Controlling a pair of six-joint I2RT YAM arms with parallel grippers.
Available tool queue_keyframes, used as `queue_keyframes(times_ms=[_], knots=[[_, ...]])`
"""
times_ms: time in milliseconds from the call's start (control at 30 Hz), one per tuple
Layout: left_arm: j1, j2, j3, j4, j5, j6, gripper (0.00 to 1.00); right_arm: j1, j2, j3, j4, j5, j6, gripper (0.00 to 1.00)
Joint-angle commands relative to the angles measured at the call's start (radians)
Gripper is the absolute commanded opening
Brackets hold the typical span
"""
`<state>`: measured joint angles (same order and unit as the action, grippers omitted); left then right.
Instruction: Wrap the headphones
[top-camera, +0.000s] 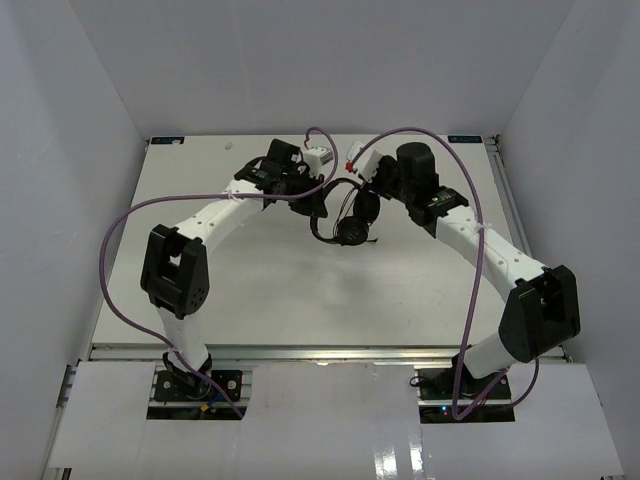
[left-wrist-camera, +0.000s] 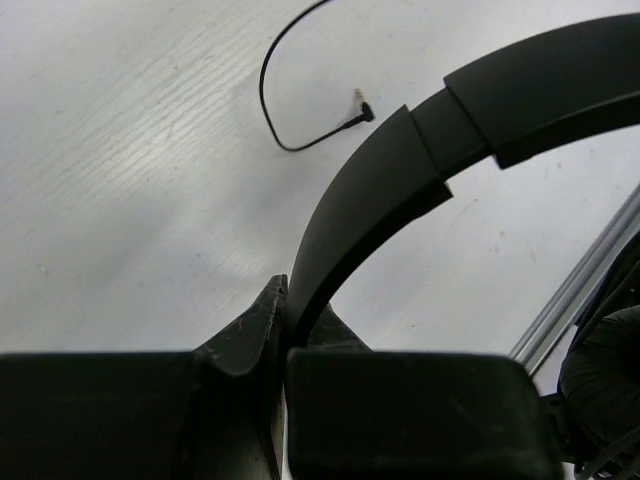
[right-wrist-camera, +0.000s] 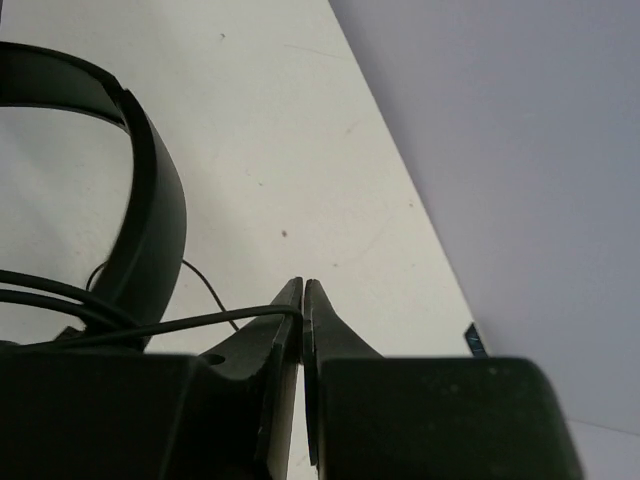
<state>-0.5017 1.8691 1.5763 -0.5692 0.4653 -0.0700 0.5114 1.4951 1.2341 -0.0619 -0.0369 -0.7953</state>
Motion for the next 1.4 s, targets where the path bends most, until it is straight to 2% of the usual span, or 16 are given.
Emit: queue_keyframes(times_ms=[0, 200, 267, 400, 667, 767, 867, 1033, 1167, 1300, 1367], knots=[[-0.014, -0.14, 0.035, -0.016, 0.139, 0.022, 0.0, -0.151, 0.025, 0.079, -0.016, -0.341, 0.271, 0.1], [-0.015, -0.175, 0.094, -0.029, 0.176, -0.001, 0.0, -0.2, 0.08, 0.073, 0.013, -0.672, 0.442, 0.11], [-0.015, -0.181, 0.127, -0.023, 0.186, -0.034, 0.0, -0.202, 0.096, 0.029, 0.09, -0.785, 0.526, 0.11], [-0.015, -0.196, 0.183, 0.009, 0.133, -0.12, 0.0, -0.198, 0.127, -0.034, 0.289, -0.912, 0.724, 0.14], [-0.015, -0.199, 0.312, 0.069, 0.079, -0.265, 0.0, -0.157, 0.239, -0.063, 0.669, -1.008, 1.083, 0.17], [-0.014, -0.195, 0.352, 0.061, 0.023, -0.278, 0.0, -0.123, 0.277, -0.046, 0.73, -1.014, 1.157, 0.17], [0.009, -0.203, 0.387, 0.038, -0.07, -0.281, 0.0, -0.101, 0.286, -0.076, 0.758, -1.015, 1.164, 0.17], [0.153, -0.221, 0.378, 0.04, -0.173, -0.368, 0.0, -0.099, 0.236, -0.191, 0.783, -1.006, 1.144, 0.16], [0.213, -0.217, 0.36, 0.068, -0.249, -0.406, 0.0, -0.1, 0.18, -0.255, 0.75, -0.986, 1.099, 0.14], [0.238, -0.206, 0.31, 0.122, -0.37, -0.434, 0.0, -0.088, 0.119, -0.26, 0.621, -0.943, 0.997, 0.11], [0.241, -0.179, 0.31, 0.124, -0.428, -0.416, 0.0, -0.074, 0.091, -0.238, 0.511, -0.903, 0.873, 0.08]])
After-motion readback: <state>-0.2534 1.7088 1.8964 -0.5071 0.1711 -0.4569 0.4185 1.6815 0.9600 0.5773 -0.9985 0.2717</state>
